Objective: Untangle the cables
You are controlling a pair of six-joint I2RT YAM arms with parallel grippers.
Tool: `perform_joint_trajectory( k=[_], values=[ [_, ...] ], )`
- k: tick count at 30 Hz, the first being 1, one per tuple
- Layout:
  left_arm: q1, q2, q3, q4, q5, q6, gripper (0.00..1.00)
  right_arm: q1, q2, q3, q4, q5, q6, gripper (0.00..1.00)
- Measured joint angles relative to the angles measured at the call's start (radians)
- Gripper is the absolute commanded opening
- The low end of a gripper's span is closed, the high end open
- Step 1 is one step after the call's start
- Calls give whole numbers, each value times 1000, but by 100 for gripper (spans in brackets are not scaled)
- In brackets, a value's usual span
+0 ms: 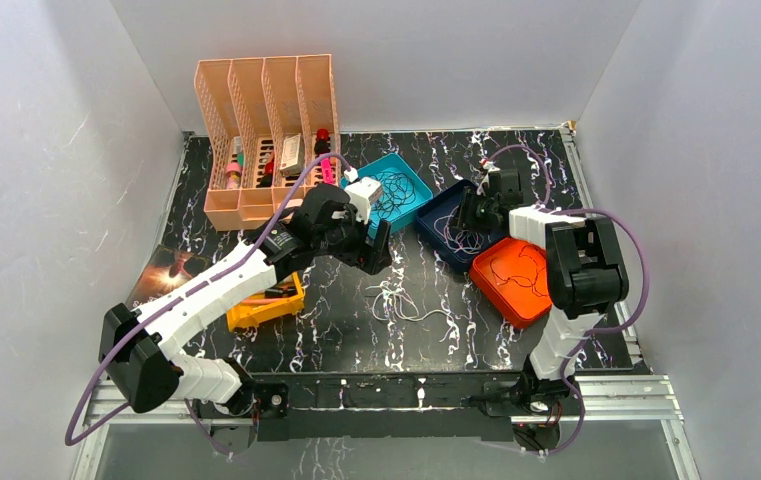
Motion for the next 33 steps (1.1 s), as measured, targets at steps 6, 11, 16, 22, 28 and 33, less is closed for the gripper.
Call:
perform_joint_trajectory(
  k=[6,11,16,22,28,33],
  values=[
    [0,0,0,0,0,0,81,0,-24,0,-47,29,-14,65],
    [0,0,0,0,0,0,81,0,-63,0,-87,50,-24,75],
    [0,0,0,0,0,0,81,0,-128,0,-103,68,-28,80],
    [0,7,0,0,0,0,82,0,-192,0,-109,81,-33,87],
    [0,25,1,1,0,-1,82,0,-232,0,-117,93,-42,93],
    [0,33,1,0,0,-3,82,0,-267,-3,-140,103,-47,96]
  ],
)
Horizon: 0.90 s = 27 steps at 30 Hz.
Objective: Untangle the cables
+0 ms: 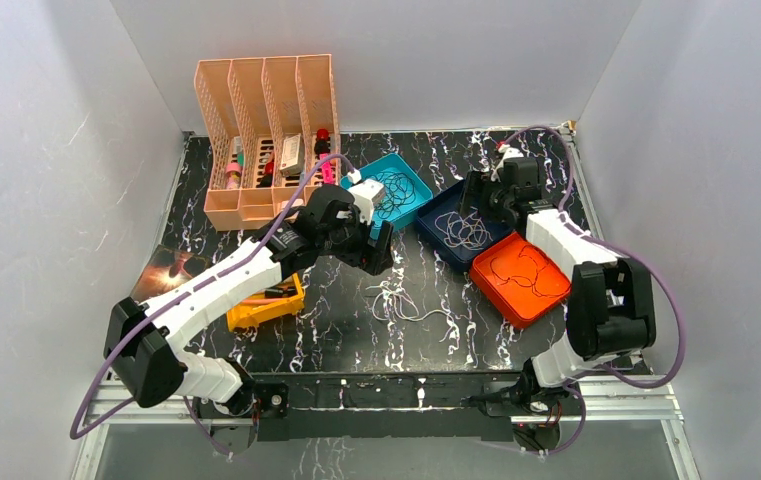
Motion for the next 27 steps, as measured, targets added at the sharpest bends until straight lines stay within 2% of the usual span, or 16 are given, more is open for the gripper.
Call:
perform_joint_trajectory(
  k=[15,27],
  values=[
    [0,0,0,4,-9,-5,82,0,-150,-2,-49,12,5,97],
    [0,13,0,3,-38,-15,83,0,-380,-143,-48,61,135,98]
  ],
)
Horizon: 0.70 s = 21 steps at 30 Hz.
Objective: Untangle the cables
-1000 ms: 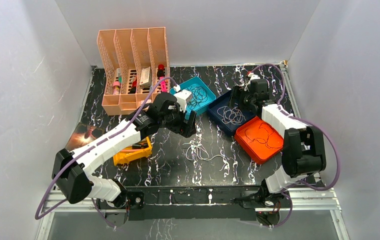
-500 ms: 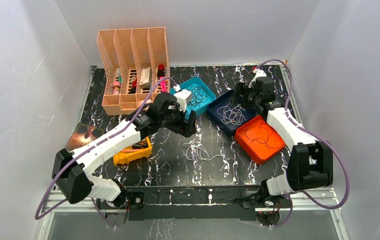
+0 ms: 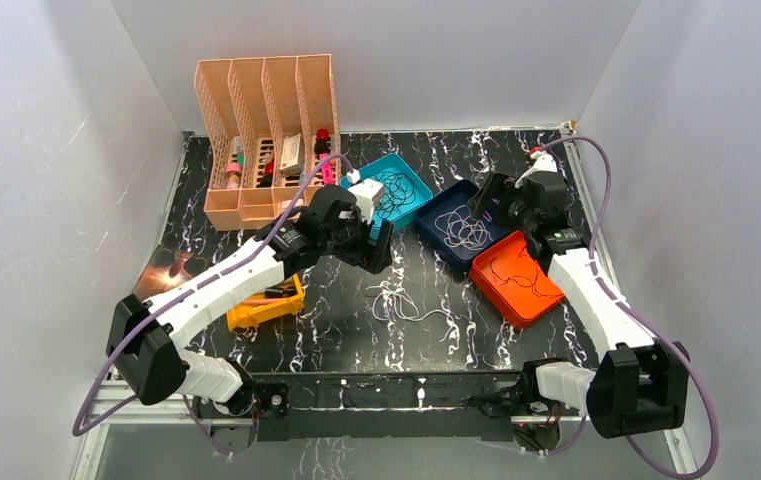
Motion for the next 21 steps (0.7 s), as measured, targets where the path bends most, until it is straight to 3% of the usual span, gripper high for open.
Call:
perform_joint_trajectory(
  k=[12,21],
  values=[
    [-4,2,-30,-4,-52,-45,86,0,-144,-142,9,21,49,98],
    [-56,25,-79,-11,-114,-106,87,0,-151,-152,6,-32,14,98]
  ],
)
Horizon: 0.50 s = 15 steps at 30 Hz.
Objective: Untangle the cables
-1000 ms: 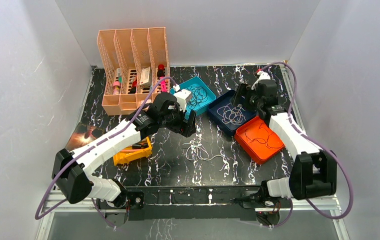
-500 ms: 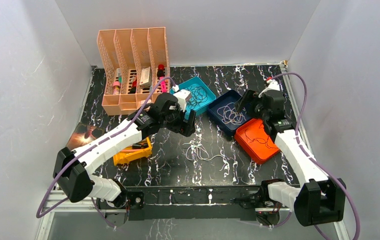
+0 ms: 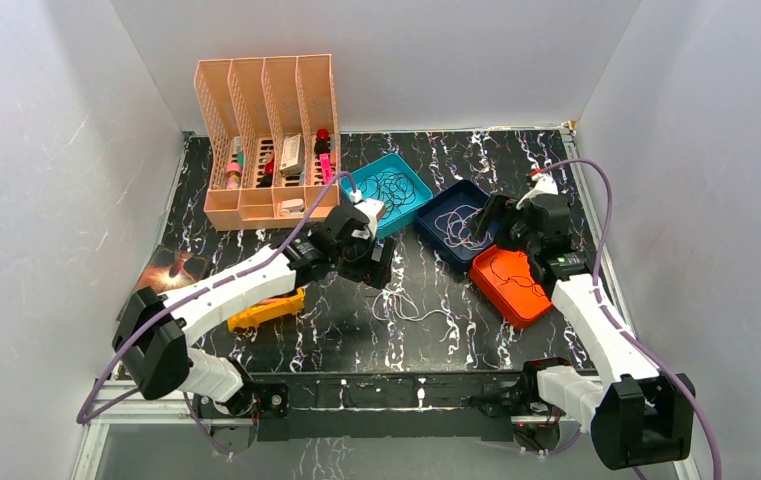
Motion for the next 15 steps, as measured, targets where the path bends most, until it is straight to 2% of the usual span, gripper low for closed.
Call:
perform_joint_trajectory(
  k=[5,15],
  values=[
    [-27,40,-4,1,-11,-19,87,0,-40,-29,5,-57,-33,97],
    [-59,123,-62,25,32,-5,76,0,-55,-66,11,-277,-103,93]
  ],
)
